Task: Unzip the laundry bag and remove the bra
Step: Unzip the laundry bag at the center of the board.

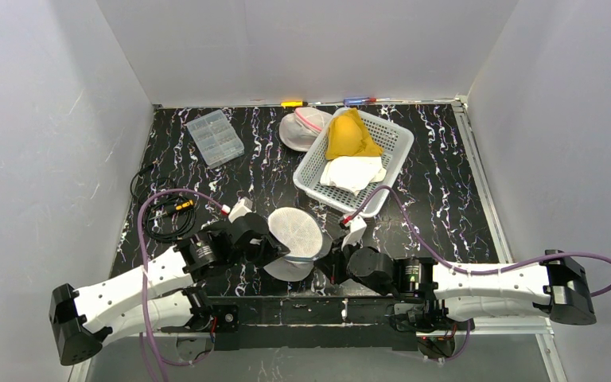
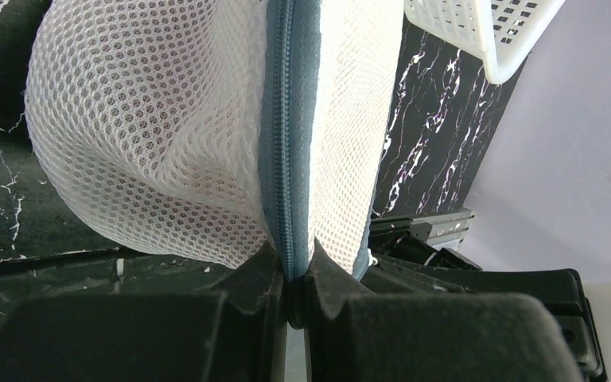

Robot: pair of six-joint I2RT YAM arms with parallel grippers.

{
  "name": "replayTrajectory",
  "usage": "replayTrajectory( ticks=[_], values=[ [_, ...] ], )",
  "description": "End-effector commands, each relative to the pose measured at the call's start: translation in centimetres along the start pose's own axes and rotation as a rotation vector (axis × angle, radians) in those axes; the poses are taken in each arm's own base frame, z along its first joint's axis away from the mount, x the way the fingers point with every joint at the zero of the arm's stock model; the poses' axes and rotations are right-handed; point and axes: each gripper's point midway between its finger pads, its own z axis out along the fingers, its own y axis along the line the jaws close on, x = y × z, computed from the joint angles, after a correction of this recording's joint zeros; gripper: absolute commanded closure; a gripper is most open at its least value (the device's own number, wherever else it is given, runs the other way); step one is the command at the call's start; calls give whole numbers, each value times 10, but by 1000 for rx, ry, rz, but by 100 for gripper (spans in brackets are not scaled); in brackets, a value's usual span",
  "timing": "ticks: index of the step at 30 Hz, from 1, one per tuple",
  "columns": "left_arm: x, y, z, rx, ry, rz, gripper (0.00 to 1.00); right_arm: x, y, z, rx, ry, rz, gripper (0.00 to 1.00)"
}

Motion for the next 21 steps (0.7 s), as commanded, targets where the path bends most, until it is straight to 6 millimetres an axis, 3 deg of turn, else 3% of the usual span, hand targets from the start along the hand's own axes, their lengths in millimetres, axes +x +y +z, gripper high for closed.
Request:
replayTrajectory(
  ticks=[1,8,14,16,19,21],
  values=[
    [-11,20,0,-49,-66,64,100,-2,-17,-3,78,-22,6,99],
    [-21,17,11,-32,-52,139,100,1,11,-1,-72,-12,-1,99],
    [-32,12,24,-7,13,152,98,-2,20,3,-91,-6,-20,99],
    [-35,10,22,-10,10,171,85,-3,22,5,-92,-4,-26,99],
    [-33,12,13,-14,18,154,47,-4,27,8,-97,-1,-33,99],
    [-31,15,5,-19,25,130,35,-5,31,10,-107,-1,-32,99]
  ],
)
